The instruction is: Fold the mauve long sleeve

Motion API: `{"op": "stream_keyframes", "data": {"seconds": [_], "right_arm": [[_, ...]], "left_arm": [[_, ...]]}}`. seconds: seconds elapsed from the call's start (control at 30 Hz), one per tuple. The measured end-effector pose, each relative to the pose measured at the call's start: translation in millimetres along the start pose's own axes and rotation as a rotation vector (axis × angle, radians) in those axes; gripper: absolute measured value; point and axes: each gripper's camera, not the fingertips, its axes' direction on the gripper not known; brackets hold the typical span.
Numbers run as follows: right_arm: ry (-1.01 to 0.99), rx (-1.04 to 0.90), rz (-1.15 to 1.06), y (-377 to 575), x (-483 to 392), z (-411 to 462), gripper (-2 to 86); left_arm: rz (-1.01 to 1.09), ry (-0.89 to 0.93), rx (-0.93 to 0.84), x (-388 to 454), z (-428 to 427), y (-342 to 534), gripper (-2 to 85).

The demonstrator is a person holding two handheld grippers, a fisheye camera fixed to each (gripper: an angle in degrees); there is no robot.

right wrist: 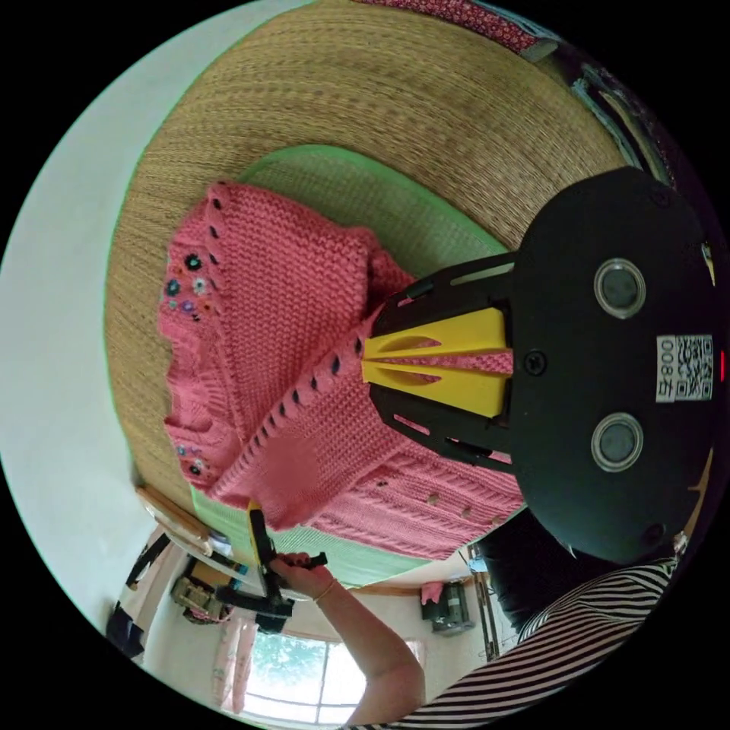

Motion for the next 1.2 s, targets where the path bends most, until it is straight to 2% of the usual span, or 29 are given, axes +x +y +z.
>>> {"op": "stream_keyframes", "data": {"seconds": [0.07,0.17,0.3,0.43,0.57,0.73,0.87,1.03,1.13,1.2], "right_arm": [[-0.039,-0.06,0.023,2,10,19,0.1],[-0.072,-0.046,0.054,12,14,20,0.2],[-0.081,-0.014,0.068,25,14,17,0.5],[-0.097,0.095,0.072,32,21,0,2.2],[-0.091,0.184,0.126,27,52,-11,6.2],[-0.179,0.209,0.191,16,99,-8,6.1],[-0.206,0.147,0.218,40,106,10,5.9],[-0.254,0.033,0.338,114,103,43,6.0],[-0.332,-0.085,0.44,169,96,70,6.3],[-0.391,-0.146,0.5,199,88,84,6.4]], "left_arm": [[0.026,-0.01,-0.04,-9,-7,0,0.4],[0.041,0.0,0.024,-28,-31,5,0.8],[-0.054,0.067,0.098,-78,-56,5,3.0],[-0.125,0.146,0.105,-130,-63,0,8.0],[-0.178,0.306,0.092,-184,-54,-7,12.0],[-0.134,0.333,0.005,-213,-45,-16,13.1],[-0.093,0.326,-0.027,-223,-50,7,13.0],[-0.154,0.375,-0.135,-241,-59,83,12.6],[-0.267,0.426,-0.283,-252,-58,149,12.6],[-0.35,0.411,-0.446,-255,-53,205,12.5]]}}
